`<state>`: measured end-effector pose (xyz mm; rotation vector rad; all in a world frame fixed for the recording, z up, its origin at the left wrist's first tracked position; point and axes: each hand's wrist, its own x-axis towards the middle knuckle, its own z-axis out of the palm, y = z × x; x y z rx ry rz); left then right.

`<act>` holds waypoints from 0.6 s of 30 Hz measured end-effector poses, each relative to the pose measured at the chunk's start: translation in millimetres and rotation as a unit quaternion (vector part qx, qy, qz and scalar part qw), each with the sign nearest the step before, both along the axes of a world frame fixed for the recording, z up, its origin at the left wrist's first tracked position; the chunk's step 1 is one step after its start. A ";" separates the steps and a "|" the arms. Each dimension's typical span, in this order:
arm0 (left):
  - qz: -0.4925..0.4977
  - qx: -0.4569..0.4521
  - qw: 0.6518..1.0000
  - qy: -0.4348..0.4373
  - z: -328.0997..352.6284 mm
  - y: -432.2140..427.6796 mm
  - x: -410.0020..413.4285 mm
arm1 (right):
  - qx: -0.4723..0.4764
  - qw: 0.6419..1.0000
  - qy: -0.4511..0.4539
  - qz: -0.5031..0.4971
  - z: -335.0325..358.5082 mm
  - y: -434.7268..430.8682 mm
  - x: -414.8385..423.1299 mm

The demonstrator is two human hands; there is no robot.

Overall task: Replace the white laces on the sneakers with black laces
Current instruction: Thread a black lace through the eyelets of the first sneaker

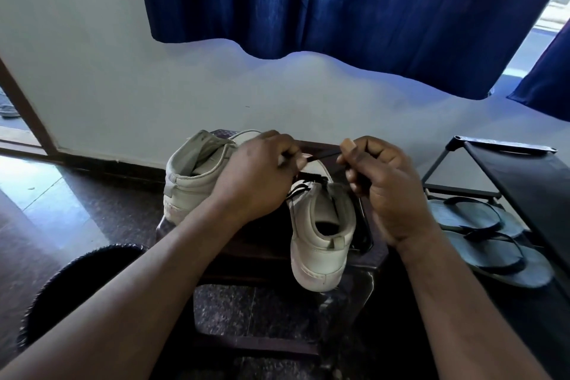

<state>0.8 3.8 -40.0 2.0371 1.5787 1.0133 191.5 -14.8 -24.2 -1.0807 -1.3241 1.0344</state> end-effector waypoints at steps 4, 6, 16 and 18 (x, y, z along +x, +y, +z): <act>0.092 0.061 0.992 0.067 -6.0 -1.9 -4.8 | 0.002 1.000 0.017 -0.020 1.4 -0.1 3.6; 0.029 0.054 0.997 -0.048 -8.2 -3.7 0.4 | 0.005 1.000 -0.007 -0.015 -1.6 0.1 -2.0; -0.070 -0.046 0.968 -0.236 -12.3 -3.2 17.5 | 0.011 0.998 -0.053 -0.037 -8.0 3.0 -3.9; -0.069 -0.082 0.957 -0.268 -11.6 -2.3 15.7 | 0.010 0.998 -0.043 -0.050 -8.3 3.2 -2.2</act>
